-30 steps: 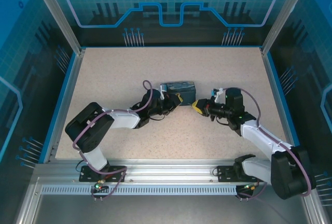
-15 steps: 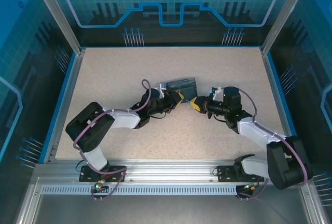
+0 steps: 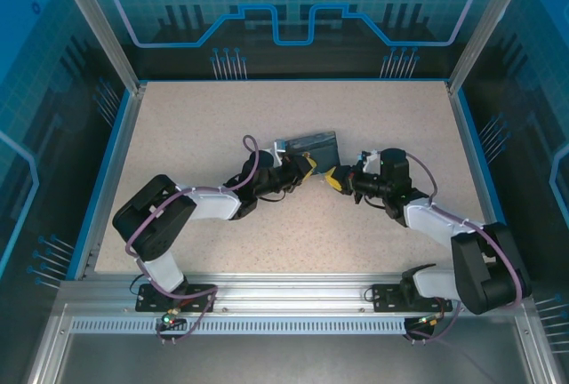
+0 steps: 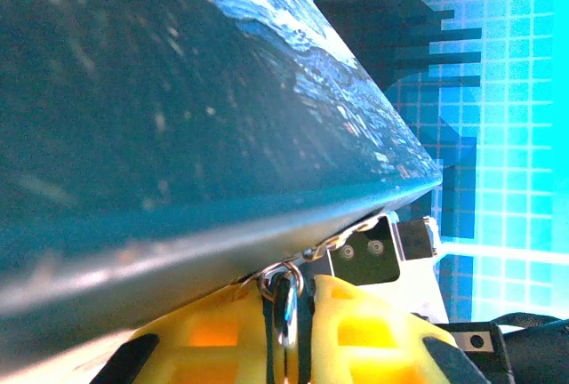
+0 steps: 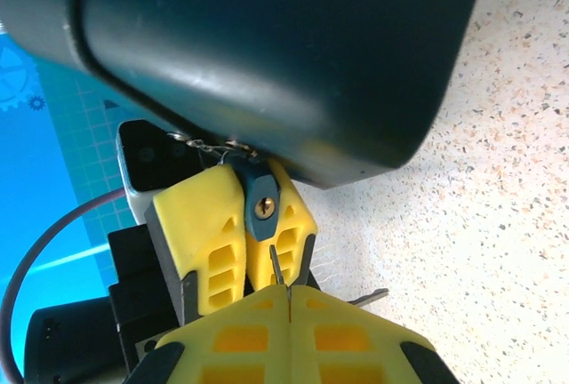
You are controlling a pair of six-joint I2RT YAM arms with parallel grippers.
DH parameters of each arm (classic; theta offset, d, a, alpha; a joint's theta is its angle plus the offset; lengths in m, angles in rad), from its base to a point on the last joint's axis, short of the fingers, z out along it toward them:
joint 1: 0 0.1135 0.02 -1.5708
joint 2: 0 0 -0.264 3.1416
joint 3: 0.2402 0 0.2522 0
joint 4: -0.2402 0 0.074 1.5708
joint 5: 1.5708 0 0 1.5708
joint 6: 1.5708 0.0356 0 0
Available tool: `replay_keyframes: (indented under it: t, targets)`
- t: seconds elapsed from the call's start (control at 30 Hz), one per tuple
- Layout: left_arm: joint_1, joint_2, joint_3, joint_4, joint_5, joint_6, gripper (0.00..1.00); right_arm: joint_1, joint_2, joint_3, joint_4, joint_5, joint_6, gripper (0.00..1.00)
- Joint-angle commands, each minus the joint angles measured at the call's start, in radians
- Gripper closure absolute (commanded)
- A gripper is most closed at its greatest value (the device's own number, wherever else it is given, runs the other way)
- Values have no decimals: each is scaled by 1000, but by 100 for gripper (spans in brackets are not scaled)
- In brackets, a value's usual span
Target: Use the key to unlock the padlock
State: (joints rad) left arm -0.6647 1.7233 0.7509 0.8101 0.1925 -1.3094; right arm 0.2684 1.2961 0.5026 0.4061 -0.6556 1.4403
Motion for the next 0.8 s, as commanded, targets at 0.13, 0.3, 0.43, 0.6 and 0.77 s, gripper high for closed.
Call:
replay_keyframes:
  t: [0.13, 0.3, 0.43, 0.6, 0.77]
  targets:
    - [5, -4, 38, 106, 24, -7, 100, 2, -3, -14, 19, 8, -14, 100]
    - [4, 0, 38, 118, 27, -17, 100, -1, -7, -5, 4, 11, -18, 100]
    - [4, 9, 40, 136, 30, -34, 100, -3, -7, 3, 2, 14, -17, 100]
    - [4, 25, 35, 175, 35, -64, 100, -7, -6, 17, -6, 16, -19, 100]
    - [4, 36, 31, 206, 38, -89, 100, -10, -6, 31, -22, 18, -25, 100]
